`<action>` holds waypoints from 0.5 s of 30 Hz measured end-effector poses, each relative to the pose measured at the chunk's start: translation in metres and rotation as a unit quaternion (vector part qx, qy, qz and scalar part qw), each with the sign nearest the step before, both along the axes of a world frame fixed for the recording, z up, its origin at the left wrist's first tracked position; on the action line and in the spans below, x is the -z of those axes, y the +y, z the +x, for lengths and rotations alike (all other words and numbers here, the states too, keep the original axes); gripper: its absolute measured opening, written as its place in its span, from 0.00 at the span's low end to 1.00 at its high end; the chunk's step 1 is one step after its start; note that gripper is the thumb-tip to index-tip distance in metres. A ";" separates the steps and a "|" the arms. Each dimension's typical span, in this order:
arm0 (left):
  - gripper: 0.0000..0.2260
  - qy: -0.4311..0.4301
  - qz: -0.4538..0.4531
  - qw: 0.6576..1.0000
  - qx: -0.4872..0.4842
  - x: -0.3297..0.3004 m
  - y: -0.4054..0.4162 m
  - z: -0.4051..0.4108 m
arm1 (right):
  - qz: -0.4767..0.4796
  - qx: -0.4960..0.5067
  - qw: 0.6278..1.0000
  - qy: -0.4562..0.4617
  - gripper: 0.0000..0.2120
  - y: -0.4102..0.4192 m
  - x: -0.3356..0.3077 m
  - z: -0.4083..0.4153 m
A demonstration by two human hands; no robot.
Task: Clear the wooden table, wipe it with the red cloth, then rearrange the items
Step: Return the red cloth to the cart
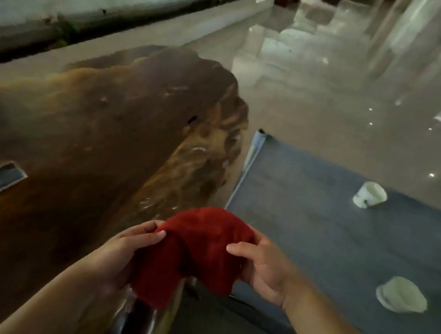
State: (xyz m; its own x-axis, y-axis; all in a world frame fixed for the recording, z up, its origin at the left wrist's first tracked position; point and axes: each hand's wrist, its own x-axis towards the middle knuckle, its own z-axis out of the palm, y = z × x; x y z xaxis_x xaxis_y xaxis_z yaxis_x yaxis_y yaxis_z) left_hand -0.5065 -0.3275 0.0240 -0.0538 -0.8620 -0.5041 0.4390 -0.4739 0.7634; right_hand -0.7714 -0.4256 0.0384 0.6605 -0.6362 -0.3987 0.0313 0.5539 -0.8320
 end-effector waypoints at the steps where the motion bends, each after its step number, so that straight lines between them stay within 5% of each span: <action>1: 0.17 -0.003 -0.002 1.000 0.018 -0.001 -0.017 -0.014 | -0.002 0.023 1.000 0.009 0.20 -0.007 0.000 -0.017; 8: 0.15 -0.043 0.023 0.993 0.103 0.016 -0.144 -0.111 | 0.008 0.178 0.978 0.104 0.19 -0.064 0.015 -0.119; 15: 0.10 -0.138 0.064 0.968 0.199 0.061 -0.222 -0.140 | 0.009 0.195 0.959 0.206 0.14 -0.112 0.052 -0.144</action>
